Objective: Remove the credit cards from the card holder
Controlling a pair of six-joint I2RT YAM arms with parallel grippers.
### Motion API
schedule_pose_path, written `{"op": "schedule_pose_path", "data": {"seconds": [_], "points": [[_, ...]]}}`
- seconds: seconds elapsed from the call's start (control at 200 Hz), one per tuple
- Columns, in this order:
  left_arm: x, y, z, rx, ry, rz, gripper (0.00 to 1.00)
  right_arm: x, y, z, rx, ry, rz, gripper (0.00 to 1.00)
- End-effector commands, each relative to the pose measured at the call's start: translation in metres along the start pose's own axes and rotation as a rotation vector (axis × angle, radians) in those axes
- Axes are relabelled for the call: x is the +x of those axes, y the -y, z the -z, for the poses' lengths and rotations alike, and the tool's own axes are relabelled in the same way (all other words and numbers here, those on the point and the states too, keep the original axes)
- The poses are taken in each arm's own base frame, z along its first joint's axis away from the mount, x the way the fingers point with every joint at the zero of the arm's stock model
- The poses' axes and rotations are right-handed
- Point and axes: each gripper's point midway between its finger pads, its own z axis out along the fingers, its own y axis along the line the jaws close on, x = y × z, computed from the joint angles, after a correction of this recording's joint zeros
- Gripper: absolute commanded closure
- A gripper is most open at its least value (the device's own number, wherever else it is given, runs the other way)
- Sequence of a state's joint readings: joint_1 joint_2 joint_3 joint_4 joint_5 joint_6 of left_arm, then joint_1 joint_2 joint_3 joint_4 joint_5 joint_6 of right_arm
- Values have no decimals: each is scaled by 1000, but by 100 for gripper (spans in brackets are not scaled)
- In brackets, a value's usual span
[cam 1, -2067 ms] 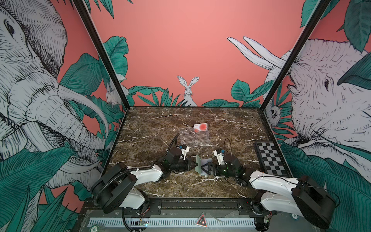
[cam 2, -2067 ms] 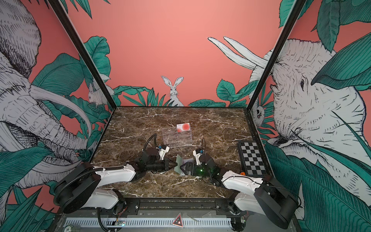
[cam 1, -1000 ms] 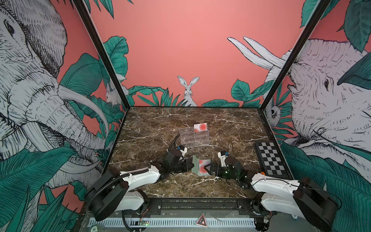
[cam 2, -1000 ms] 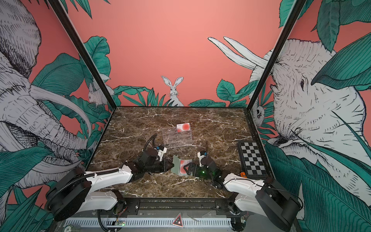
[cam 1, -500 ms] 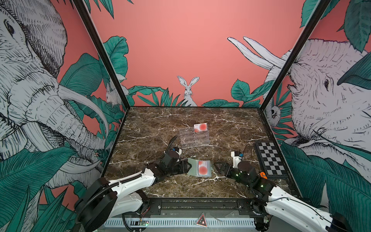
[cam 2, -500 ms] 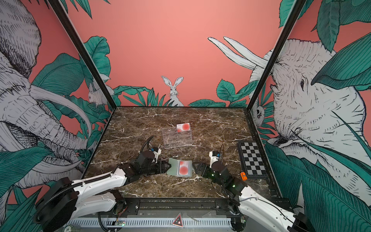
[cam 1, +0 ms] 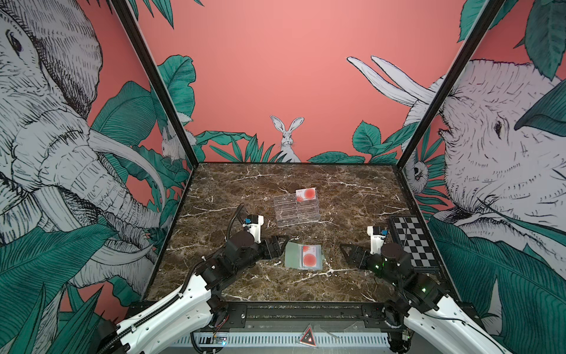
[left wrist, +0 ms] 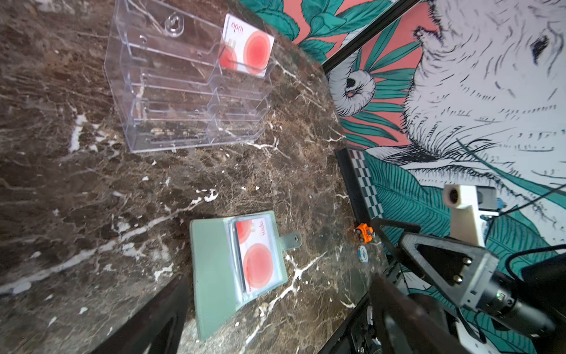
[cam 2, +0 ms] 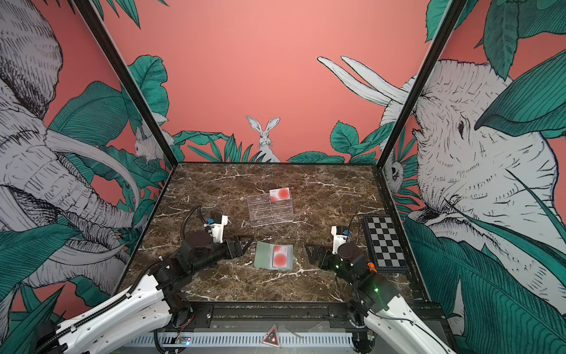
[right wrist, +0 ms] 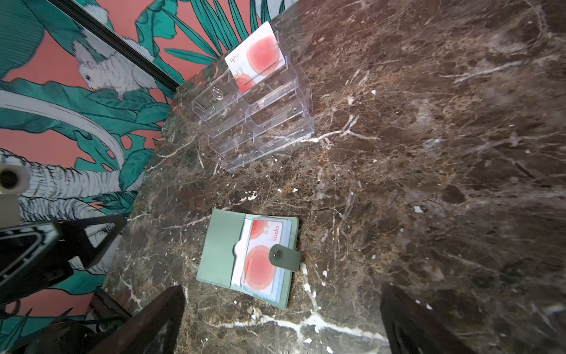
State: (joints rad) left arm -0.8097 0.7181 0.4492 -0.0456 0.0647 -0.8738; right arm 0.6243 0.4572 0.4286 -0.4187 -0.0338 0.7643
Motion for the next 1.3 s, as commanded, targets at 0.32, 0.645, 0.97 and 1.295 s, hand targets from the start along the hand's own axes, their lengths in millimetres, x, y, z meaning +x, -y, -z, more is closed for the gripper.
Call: {"op": "schedule_pose_path", "data": {"seconds": [0.32,0.645,0.97,1.295], "points": [[5,29,-24,140,-58,83,8,-34,-37,-11,-122,-167,132,11],[29,19,-40,140,-129,132,9,-45,-65,-24,-225,-242,135,26],[51,16,-56,157,-214,176,14,-40,-68,-30,-263,-266,103,44],[76,6,-70,127,-285,199,17,-17,-69,-45,-235,-329,122,63]]}}
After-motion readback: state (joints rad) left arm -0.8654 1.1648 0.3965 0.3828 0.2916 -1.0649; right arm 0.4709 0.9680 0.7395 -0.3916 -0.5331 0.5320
